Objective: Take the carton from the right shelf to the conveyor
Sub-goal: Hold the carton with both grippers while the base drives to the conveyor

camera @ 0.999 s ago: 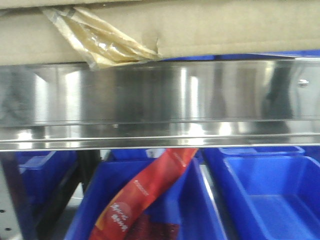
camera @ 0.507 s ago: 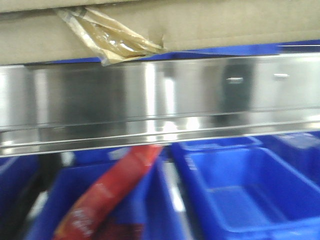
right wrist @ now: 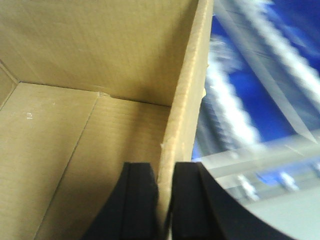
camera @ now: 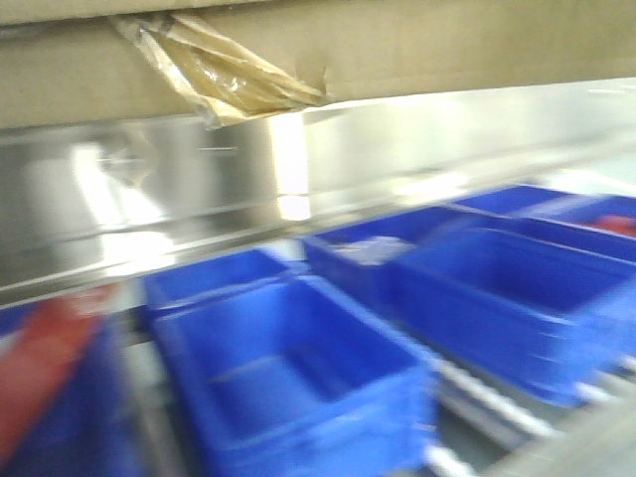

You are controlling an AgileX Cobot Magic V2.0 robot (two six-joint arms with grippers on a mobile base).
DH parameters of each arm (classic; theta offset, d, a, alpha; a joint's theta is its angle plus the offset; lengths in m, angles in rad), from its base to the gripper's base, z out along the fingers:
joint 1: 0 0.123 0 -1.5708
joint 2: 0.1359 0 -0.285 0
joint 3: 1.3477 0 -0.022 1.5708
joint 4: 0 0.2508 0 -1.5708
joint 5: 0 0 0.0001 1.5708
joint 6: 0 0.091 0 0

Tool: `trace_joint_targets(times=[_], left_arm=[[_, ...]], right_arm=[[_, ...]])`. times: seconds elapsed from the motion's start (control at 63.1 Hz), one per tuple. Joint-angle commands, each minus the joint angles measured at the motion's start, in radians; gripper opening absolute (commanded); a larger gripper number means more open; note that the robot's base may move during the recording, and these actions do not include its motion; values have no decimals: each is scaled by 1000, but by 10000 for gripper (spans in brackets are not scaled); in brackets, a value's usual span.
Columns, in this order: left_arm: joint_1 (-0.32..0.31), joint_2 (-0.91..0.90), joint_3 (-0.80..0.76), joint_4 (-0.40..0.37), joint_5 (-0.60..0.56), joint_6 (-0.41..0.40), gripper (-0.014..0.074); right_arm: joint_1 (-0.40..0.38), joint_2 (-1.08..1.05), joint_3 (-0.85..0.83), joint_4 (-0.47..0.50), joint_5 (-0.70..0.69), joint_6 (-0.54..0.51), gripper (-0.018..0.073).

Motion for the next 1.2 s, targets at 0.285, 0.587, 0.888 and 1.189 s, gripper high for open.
trace_joint_targets(times=[0.285, 0.587, 0.888, 1.189], left_arm=[[-7, -8, -2, -20, -20, 16, -18], [-7, -8, -2, -20, -20, 16, -18], [-7, -8, -2, -20, -20, 16, -18], [-7, -8, -2, -19, -20, 16, -18]], right_arm=[[2, -19, -4, -3, -68, -19, -70], [2, -19, -4, -3, -68, -19, -70], [2, -19, -4, -3, -68, -19, -70], [2, -19, -4, -3, -68, -19, -70]])
